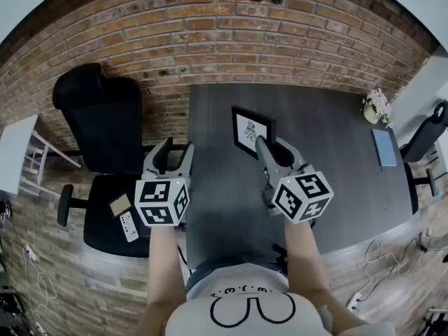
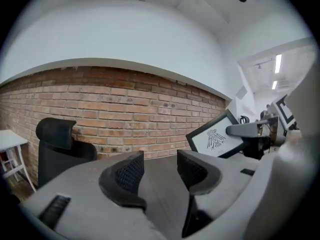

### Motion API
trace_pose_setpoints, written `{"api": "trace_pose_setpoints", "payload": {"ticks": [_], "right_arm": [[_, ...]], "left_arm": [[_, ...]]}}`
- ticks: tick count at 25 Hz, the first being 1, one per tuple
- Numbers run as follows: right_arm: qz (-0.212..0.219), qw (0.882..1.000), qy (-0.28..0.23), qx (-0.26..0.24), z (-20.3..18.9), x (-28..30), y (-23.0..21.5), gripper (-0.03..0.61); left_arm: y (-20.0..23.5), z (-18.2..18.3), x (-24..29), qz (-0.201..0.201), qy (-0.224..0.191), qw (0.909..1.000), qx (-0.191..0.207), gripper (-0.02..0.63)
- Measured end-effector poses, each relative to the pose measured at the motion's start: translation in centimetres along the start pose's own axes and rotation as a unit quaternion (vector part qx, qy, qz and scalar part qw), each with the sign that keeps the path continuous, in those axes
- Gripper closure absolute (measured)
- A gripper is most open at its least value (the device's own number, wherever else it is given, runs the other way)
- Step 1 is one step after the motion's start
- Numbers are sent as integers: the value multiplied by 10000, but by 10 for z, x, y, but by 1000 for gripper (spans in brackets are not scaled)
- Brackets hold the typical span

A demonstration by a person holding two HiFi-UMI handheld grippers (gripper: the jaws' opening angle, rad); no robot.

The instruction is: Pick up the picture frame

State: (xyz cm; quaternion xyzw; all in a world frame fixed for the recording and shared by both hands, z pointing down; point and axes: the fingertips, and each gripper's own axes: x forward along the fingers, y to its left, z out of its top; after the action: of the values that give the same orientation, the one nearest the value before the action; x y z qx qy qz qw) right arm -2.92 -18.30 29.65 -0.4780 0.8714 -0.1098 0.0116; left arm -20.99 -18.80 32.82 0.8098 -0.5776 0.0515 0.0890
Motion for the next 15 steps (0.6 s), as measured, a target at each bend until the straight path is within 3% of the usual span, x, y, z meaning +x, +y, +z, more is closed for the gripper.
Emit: {"api": "trace_pose_setpoints", "payload": {"ticks": [4, 9, 10, 11, 12, 15], "right_arm": [[-353, 9974, -127, -611, 19, -10, -6, 538], [-515, 9941, -286, -913, 37, -23, -11, 538], [-538, 9936, -308, -948, 40, -25, -11, 538], [-562, 9930, -332, -980, 43, -28, -11, 537], [-583, 9925, -358, -1010, 45, -30, -11, 537], [-612, 9914, -417, -1078, 52, -34, -12, 538]], "left_arm": [[-3, 15, -3, 76, -164, 9993, 336, 408], [-4, 38, -11, 272, -535, 9969, 503, 417], [-2, 41, -14, 344, -580, 9964, 518, 445], [-1, 44, -17, 420, -620, 9958, 526, 580], [1, 46, -19, 462, -650, 9954, 524, 617], [-1, 51, -23, 379, -752, 9953, 473, 617]]}}
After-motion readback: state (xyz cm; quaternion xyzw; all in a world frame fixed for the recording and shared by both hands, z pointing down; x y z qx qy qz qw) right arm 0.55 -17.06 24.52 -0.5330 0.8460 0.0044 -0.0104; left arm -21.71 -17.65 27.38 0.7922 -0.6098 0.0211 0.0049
